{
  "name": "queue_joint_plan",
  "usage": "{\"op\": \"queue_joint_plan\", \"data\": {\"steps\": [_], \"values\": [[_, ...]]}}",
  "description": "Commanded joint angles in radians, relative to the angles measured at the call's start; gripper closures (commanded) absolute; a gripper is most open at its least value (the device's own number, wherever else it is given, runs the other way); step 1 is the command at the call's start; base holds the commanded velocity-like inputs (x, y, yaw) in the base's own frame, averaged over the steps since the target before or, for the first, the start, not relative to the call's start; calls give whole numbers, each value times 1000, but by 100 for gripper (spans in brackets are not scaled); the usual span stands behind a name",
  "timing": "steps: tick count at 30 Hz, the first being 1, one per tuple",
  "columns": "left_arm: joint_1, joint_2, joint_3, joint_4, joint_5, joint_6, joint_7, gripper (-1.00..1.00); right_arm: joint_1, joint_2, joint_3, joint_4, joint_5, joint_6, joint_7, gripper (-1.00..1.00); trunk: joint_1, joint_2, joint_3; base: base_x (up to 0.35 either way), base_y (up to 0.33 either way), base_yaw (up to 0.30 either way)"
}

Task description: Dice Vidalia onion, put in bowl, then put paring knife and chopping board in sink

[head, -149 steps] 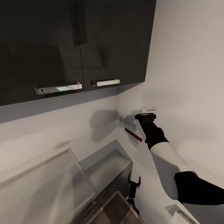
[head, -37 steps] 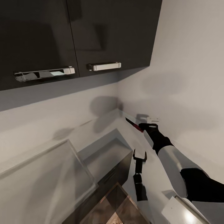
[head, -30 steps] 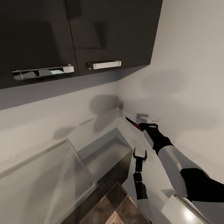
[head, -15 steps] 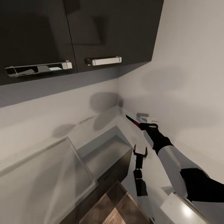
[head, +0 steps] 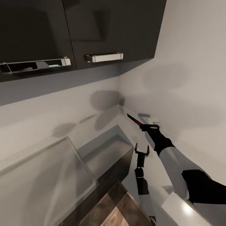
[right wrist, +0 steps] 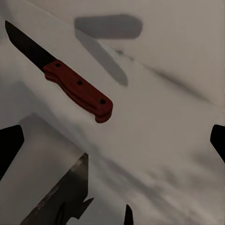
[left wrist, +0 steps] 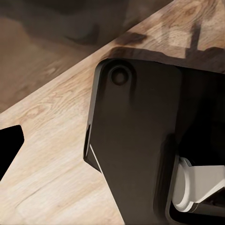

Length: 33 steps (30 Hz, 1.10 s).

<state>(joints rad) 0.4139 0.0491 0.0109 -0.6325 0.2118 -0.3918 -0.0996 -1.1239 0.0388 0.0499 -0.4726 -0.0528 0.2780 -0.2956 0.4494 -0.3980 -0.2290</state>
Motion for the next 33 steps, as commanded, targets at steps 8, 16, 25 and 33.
{"op": "queue_joint_plan", "data": {"steps": [8, 16, 25, 33], "values": [[0, 0, 1, -1, 11, 0, -9, -100, -1, 0, 5, -1, -5, 6, -7, -100, 1, -2, -15, 0, 0, 0], [0, 0, 1, -1, 11, 0, -9, -100, -1, 0, 5, -1, -5, 6, -7, -100, 1, -2, -28, 0, 0, 0], [0, 0, 1, -1, 11, 0, -9, -100, -1, 0, 5, -1, -5, 6, -5, -100, 1, -2, -42, 0, 0, 0], [0, 0, 1, -1, 11, 0, -9, -100, -1, -1, 5, -3, -5, 6, -5, -100, 1, -2, -55, 0, 0, 0]]}}
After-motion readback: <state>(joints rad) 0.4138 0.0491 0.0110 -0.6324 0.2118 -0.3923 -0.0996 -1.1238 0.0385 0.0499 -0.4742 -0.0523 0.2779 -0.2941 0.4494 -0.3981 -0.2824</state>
